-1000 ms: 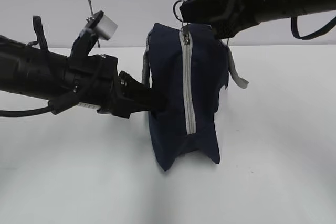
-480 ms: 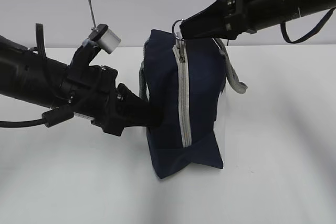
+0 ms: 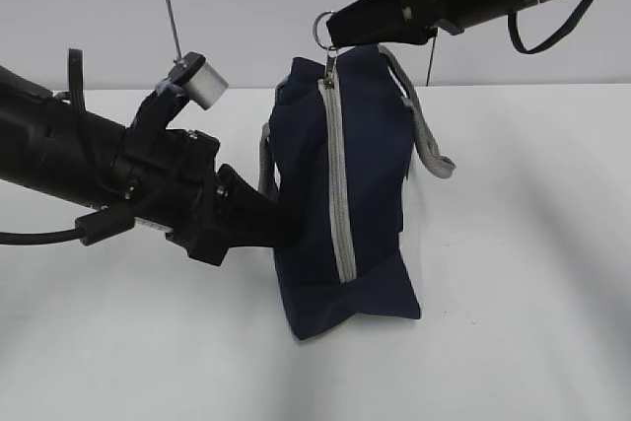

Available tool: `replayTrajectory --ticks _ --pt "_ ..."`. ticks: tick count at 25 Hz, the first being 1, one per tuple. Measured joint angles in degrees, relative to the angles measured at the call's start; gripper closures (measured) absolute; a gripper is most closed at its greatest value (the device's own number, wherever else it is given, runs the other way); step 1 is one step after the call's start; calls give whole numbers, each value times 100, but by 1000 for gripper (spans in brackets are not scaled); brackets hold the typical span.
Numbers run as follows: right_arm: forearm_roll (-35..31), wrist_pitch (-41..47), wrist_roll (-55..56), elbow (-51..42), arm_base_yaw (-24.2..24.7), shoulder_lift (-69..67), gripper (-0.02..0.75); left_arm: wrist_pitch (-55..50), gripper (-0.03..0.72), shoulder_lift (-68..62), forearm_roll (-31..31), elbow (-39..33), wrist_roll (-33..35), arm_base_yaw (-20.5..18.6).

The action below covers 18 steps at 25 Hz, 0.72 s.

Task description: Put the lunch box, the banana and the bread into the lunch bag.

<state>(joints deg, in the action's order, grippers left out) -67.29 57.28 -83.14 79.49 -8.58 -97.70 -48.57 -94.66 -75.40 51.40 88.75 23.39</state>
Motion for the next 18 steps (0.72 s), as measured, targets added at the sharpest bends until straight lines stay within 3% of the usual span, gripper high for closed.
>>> replayTrajectory --ticks 8,18 --pt "247 -464 24 175 0 -163 754 -7 684 0 154 0 -75 0" --pt "371 -490 298 1066 0 -1020 754 -53 684 0 284 0 -194 -6"
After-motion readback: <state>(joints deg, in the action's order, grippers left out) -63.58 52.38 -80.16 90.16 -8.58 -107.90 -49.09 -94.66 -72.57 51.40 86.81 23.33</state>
